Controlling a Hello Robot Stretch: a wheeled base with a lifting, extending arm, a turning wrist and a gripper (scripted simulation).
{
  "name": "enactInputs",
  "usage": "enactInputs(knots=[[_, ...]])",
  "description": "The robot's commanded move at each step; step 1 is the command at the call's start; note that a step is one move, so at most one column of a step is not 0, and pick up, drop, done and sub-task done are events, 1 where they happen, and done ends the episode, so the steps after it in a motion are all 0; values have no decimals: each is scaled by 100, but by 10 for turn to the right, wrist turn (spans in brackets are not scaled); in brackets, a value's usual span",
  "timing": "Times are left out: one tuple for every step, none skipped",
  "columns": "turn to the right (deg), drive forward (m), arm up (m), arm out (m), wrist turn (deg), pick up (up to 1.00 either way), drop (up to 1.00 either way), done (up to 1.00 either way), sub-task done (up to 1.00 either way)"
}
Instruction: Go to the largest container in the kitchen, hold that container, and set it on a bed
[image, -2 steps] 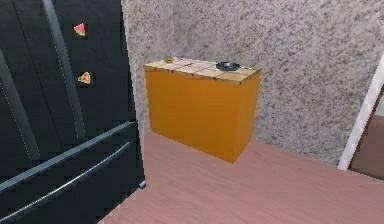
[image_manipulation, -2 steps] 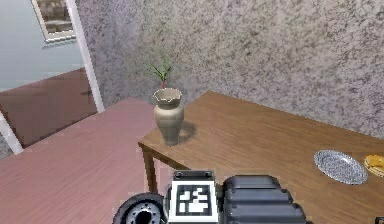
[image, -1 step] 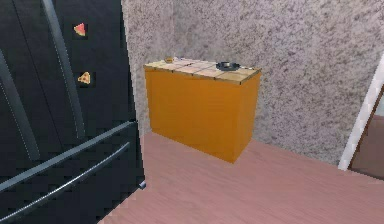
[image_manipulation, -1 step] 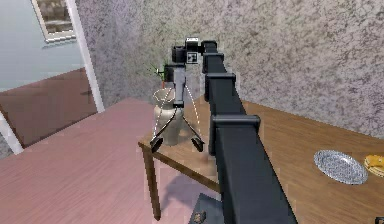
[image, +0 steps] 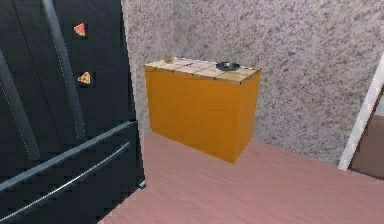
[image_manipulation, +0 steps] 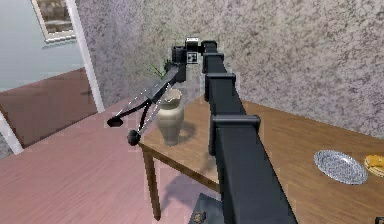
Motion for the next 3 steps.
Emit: enactInputs(knots=[[0,0,0,0,450,0,0,0,0],[0,0,0,0,450,0,0,0,0],[0,0,0,0,180,0,0,0,0]])
